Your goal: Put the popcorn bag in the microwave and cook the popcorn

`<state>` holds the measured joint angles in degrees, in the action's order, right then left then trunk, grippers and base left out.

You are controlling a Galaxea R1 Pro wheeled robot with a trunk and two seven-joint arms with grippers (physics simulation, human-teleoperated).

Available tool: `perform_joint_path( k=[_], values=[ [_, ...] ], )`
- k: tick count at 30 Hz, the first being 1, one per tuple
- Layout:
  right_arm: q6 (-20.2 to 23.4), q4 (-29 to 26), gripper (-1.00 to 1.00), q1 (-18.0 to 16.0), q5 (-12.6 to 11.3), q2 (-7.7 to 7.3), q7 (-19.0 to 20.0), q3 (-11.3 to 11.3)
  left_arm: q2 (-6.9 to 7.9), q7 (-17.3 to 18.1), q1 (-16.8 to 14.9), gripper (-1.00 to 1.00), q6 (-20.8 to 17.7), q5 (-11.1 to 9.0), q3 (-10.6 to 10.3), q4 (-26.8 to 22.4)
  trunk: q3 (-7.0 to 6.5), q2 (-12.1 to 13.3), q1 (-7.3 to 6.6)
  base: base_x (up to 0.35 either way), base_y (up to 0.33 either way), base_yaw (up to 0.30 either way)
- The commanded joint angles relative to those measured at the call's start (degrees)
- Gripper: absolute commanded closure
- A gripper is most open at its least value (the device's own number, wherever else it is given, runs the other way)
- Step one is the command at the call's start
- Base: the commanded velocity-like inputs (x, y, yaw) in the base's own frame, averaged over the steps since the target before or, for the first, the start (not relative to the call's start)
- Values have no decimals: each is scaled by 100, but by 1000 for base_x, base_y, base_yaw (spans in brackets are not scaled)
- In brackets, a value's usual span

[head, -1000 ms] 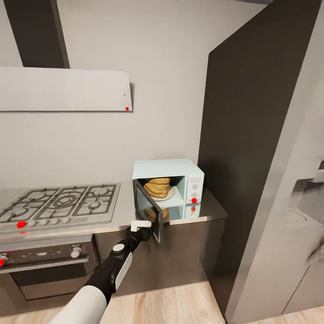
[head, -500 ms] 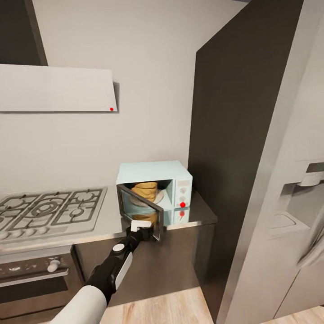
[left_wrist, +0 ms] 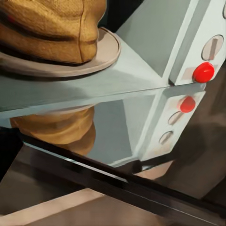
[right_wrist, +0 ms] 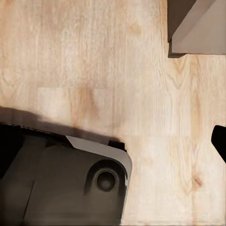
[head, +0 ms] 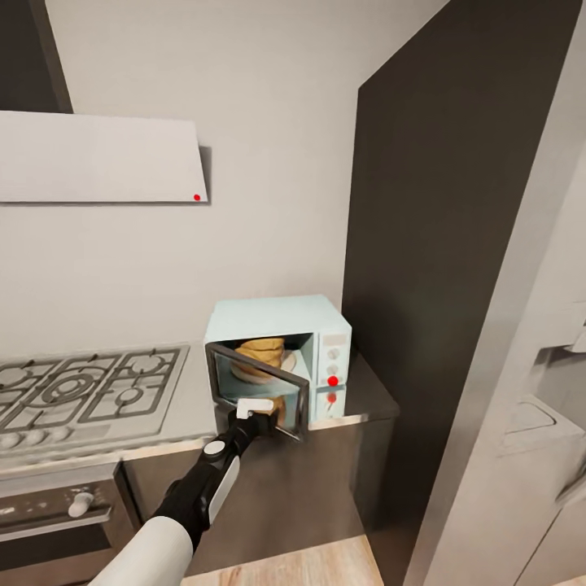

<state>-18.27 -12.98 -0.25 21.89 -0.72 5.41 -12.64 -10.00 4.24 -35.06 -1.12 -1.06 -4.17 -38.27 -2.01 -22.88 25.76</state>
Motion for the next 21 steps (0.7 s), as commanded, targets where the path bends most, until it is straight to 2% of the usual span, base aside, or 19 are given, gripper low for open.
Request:
perform_joint_path(
  k=[1, 7, 14, 21],
  values=[
    [64, 17, -100, -2, 17, 1, 42, -49, 0, 15, -1, -100, -12, -11, 3, -4, 2, -4, 3, 28, 0, 0],
    [230, 553, -100, -1, 17, -46, 15, -51, 0, 15, -1, -100, -11, -15, 4, 2, 2, -4, 3, 29, -6, 0],
    [237, 610, -100, 4, 9, -90, 13, -54, 0, 15, -1, -100, -11, -17, 4, 4, 2, -4, 3, 243, -154, 0],
    [237, 809, -100, 50, 9, -92, 13, -54, 0, 16, -1, -100, -11, -17, 4, 4, 2, -4, 3, 43, -28, 0]
  ],
)
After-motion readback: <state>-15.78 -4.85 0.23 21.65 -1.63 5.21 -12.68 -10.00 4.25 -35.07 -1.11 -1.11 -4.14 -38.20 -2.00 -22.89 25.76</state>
